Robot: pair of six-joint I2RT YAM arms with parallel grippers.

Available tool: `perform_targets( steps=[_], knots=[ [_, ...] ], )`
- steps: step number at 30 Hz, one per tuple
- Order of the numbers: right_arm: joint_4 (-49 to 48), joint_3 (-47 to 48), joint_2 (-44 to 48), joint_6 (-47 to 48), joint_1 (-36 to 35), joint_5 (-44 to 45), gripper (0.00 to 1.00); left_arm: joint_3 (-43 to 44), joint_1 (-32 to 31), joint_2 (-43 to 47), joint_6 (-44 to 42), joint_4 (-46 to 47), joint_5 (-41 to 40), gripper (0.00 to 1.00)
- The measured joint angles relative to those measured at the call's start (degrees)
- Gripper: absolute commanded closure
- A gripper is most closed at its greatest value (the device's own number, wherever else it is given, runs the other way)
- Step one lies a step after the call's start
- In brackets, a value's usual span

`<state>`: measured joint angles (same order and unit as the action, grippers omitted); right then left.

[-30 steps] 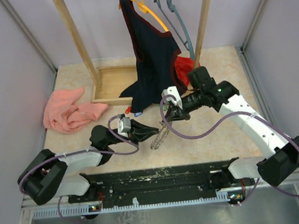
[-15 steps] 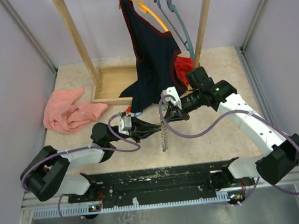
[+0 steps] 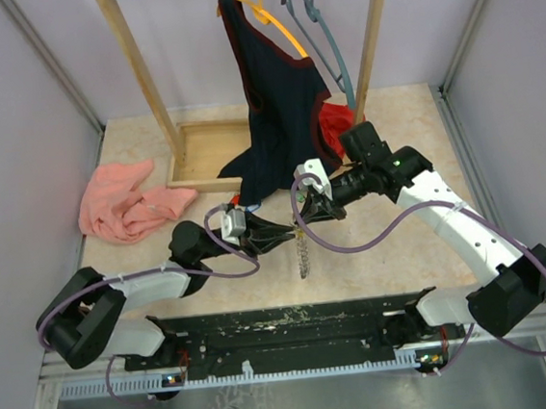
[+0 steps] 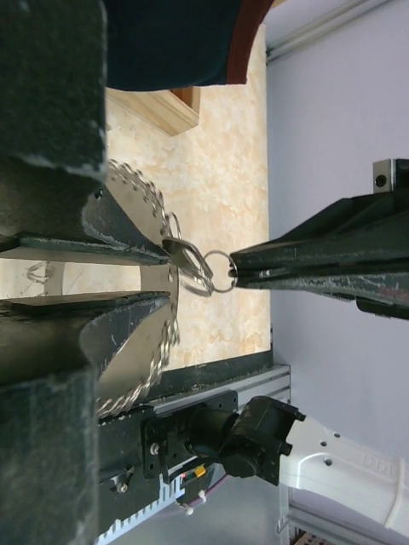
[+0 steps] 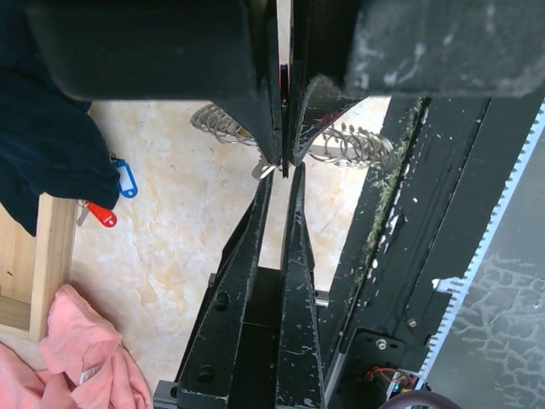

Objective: Remove the keys from the keyring

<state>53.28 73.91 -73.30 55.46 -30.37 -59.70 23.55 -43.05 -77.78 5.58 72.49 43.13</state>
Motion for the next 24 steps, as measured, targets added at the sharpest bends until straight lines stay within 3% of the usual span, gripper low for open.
perform_targets(
  steps=[24],
  knots=[
    [0.33,-0.02,0.00,0.02,-0.02,-0.44,1.00,1.92,-0.66,0.46,0.28,-2.99,-0.07,0.74]
  ],
)
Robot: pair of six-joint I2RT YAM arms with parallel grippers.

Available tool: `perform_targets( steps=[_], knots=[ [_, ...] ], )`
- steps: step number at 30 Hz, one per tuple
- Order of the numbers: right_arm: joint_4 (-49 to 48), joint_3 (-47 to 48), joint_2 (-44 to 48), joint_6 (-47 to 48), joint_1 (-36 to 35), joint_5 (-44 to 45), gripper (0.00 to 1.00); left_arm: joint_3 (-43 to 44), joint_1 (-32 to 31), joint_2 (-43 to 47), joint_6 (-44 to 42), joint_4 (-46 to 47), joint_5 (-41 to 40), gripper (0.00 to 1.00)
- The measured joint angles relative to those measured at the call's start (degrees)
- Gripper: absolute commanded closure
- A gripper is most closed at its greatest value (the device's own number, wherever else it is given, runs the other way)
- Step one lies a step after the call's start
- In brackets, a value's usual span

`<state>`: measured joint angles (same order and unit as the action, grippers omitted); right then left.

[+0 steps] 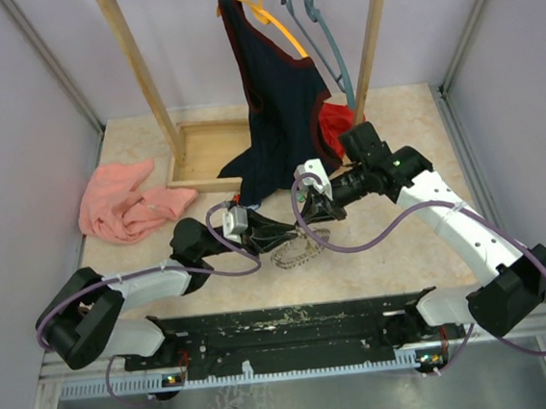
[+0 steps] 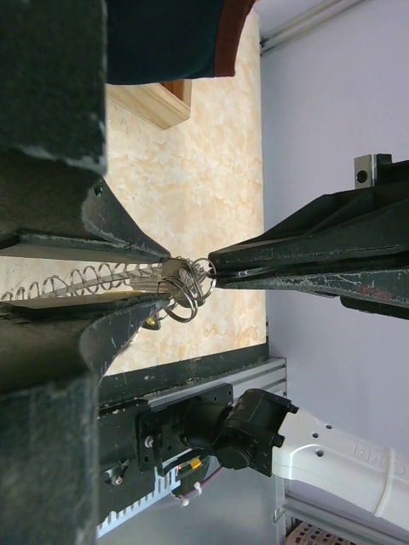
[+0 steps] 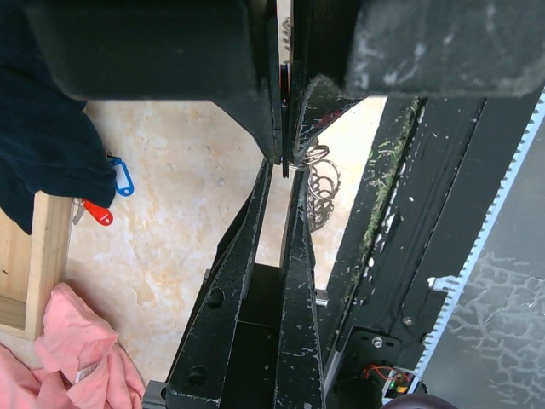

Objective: Remove the keys from the keyring

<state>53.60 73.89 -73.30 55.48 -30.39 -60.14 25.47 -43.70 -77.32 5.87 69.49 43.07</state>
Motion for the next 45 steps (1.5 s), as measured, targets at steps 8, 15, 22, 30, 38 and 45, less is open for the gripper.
perform_targets(
  steps=[8,15,22,30,38,45],
  knots=[
    [-0.26,-0.15,0.00,-0.15,0.00,0.04,1.00,0.04,-0.09,0.00,0.79,0.70,0.52,0.74],
    [-0.55,-0.57,0.00,-0.33,-0.37,0.94,1.00,0.13,-0.09,-0.15,2.05,1.31,0.61,0.74],
    [-1.86,-0.87,0.00,-2.21,-0.63,2.12,1.00,0.87,-0.09,-0.90,3.10,1.31,0.68,0.76],
    [-3.67,-1.14,0.00,-4.35,-0.74,3.08,1.00,1.03,-0.09,-1.44,3.54,1.27,0.39,0.72],
    [-3.02,-1.14,0.00,-3.61,-0.74,3.02,1.00,0.57,-0.09,0.39,1.09,-1.88,-2.25,0.68],
    [-2.99,-1.14,0.00,-3.06,-0.74,3.02,1.00,-0.61,-0.02,3.72,-1.05,-5.70,-5.09,0.62]
  ],
)
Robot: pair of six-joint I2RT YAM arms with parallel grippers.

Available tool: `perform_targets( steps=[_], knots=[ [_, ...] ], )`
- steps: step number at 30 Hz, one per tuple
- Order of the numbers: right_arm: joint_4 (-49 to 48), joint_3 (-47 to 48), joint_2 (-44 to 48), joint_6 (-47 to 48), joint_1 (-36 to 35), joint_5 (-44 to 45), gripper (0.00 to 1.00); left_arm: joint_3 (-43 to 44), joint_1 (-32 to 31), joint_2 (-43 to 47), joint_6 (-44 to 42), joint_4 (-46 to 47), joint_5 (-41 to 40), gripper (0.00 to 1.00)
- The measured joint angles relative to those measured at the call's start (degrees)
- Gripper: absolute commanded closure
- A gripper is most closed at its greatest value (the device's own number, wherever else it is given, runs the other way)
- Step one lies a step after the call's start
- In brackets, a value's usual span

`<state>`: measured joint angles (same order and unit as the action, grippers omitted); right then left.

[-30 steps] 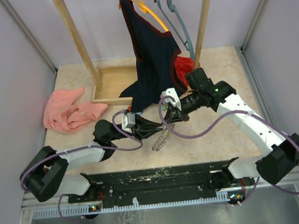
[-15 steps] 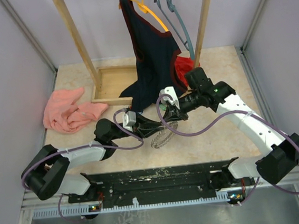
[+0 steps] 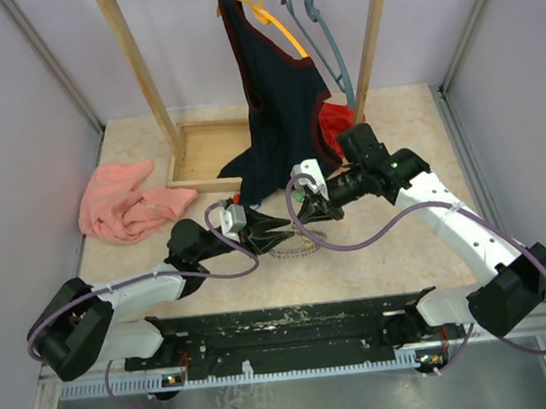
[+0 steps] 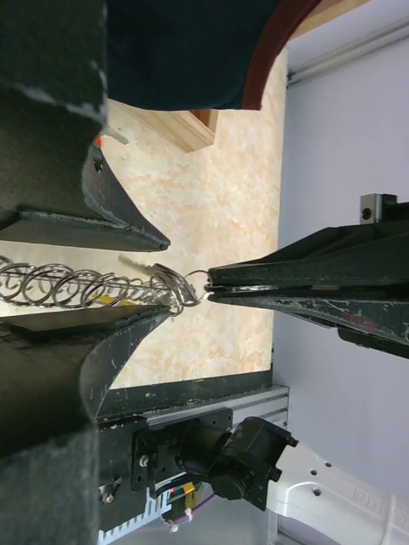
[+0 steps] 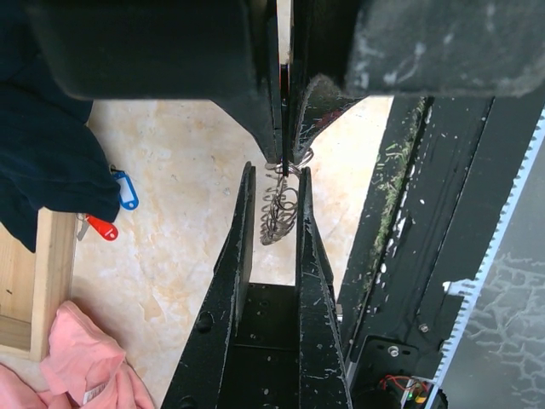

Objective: Remove the keys from the keyring

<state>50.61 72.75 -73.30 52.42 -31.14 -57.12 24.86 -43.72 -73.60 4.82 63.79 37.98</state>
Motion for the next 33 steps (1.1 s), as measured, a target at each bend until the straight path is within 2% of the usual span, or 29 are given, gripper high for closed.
perform_targets(
  steps=[13,22,28,33],
  knots=[
    [0.94,0.00,0.00,0.98,-0.02,-0.50,1.00,-1.77,0.59,3.52,-0.85,-3.85,-2.08,0.71],
    [3.30,0.00,0.00,5.05,-0.02,-1.27,1.00,-1.99,3.08,5.99,-2.34,-5.90,-1.33,0.72],
    [6.71,0.00,0.00,11.26,-0.11,-2.36,1.00,-3.41,3.72,8.33,-7.39,-6.12,0.20,0.68],
    [12.81,0.00,-0.55,22.58,-0.37,-3.96,1.00,-3.52,3.69,5.46,-11.15,-4.31,4.83,0.60]
  ],
)
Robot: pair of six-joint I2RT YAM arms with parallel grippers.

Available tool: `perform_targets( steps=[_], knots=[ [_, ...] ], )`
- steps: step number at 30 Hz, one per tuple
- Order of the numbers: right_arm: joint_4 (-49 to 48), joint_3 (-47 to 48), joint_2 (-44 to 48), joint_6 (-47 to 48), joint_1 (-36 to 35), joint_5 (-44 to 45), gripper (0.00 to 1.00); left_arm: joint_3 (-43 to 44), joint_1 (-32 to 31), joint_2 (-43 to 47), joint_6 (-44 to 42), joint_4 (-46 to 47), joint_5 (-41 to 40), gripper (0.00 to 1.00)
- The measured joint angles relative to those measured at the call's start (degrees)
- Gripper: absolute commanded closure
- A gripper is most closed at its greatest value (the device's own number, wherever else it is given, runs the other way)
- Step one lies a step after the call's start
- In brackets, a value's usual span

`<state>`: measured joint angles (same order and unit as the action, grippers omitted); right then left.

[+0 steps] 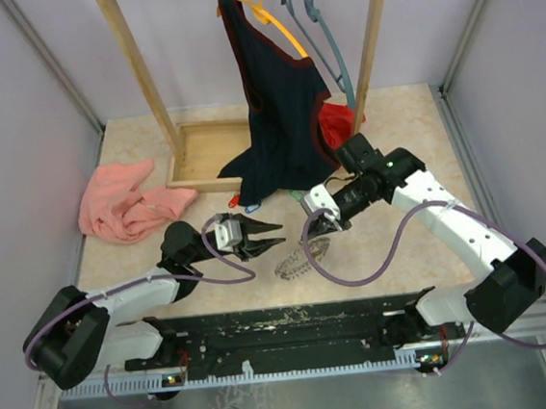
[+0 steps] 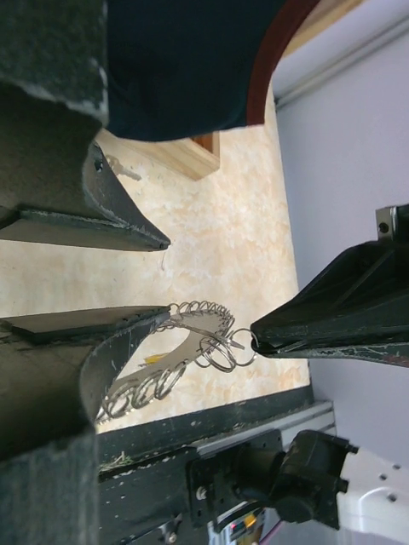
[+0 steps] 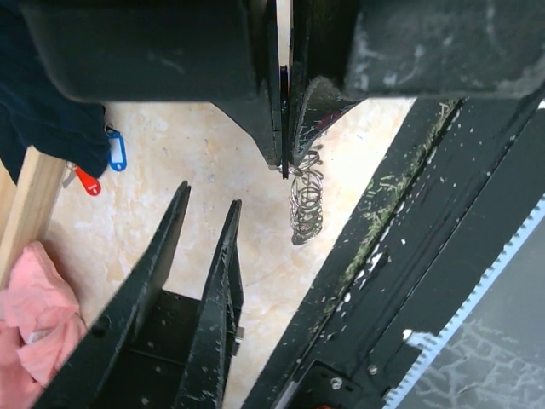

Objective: Remove the keys from the keyring

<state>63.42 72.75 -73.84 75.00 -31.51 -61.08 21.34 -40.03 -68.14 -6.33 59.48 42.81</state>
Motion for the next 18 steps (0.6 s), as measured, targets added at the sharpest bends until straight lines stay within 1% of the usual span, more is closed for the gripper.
perform_targets(
  steps=[3,5,9,14,18],
  knots=[
    [5.03,0.13,-1.84,9.53,-0.39,-0.04,1.00,-0.42,-0.35,-4.09,-1.01,3.43,2.75,0.55],
    [8.07,0.59,-3.74,15.02,-0.83,0.46,1.00,-1.18,-0.83,-5.99,-1.38,5.40,3.80,0.54],
    [11.06,2.10,-7.23,22.62,-1.55,3.04,1.00,-2.97,-2.34,-7.06,-2.71,8.17,5.09,0.51],
    [13.90,4.70,-9.86,30.16,-1.75,5.62,1.00,-3.34,-4.79,-6.60,-6.25,6.80,4.26,0.49],
    [17.53,7.26,-12.59,36.57,-1.77,6.01,1.00,-3.52,-6.16,-7.43,-9.07,5.14,1.66,0.49]
  ],
)
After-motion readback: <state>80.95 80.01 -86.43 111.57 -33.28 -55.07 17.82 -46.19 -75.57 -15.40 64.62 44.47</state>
